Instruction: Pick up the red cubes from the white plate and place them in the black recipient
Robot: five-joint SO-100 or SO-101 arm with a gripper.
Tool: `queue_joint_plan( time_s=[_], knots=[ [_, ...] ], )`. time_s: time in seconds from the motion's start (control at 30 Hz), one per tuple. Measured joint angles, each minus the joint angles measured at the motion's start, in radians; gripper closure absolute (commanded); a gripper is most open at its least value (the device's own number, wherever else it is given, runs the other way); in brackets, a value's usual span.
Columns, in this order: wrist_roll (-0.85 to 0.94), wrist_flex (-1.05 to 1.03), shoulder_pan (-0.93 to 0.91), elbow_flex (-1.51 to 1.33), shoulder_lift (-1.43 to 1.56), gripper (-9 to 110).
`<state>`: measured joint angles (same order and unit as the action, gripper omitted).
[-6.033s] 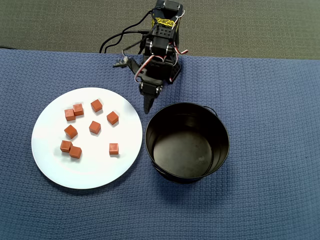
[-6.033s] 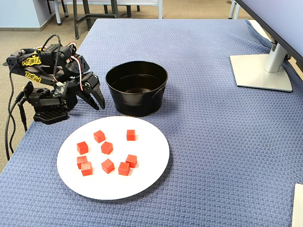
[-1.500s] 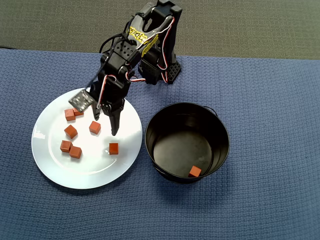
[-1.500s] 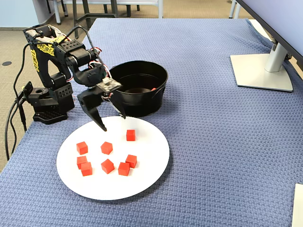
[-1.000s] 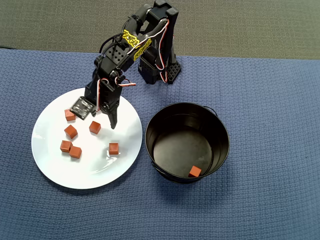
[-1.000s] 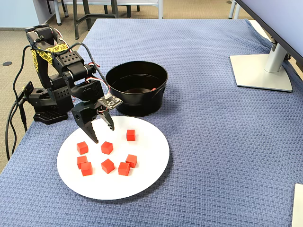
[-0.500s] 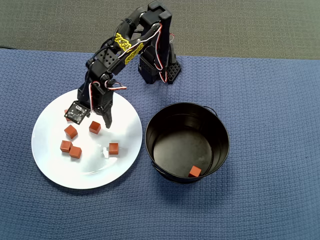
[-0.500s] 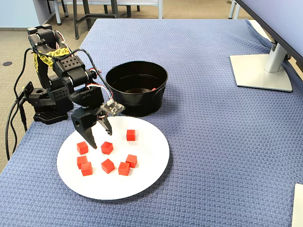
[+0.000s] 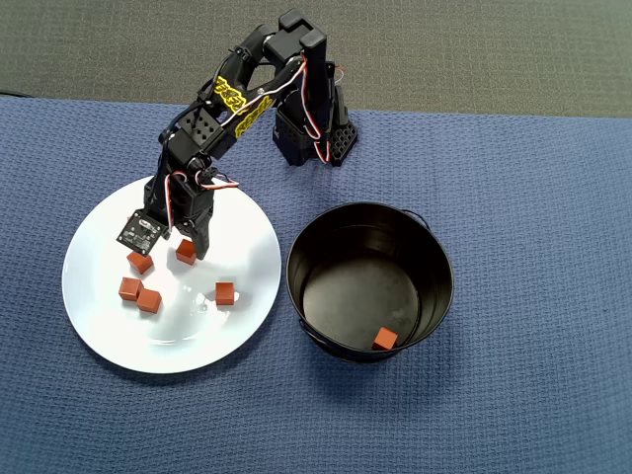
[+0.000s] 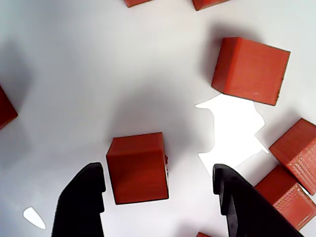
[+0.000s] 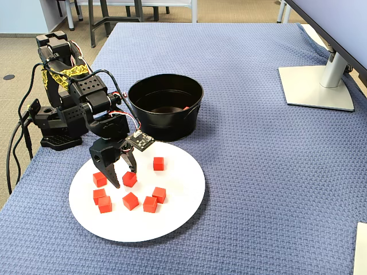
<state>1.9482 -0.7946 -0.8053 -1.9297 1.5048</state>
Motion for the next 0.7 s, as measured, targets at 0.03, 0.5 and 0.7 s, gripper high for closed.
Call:
queue_joint_plan(
  time_s=[0.03,0.5,0.7],
  knots=[
    [-0.006,0.003,0.005,0.000,0.000,89],
    [-0.037,0.058,0.028,-0.023,-0.002,83],
    [-0.037,0.104,0.028,-0.052,-0.014,85]
  ],
)
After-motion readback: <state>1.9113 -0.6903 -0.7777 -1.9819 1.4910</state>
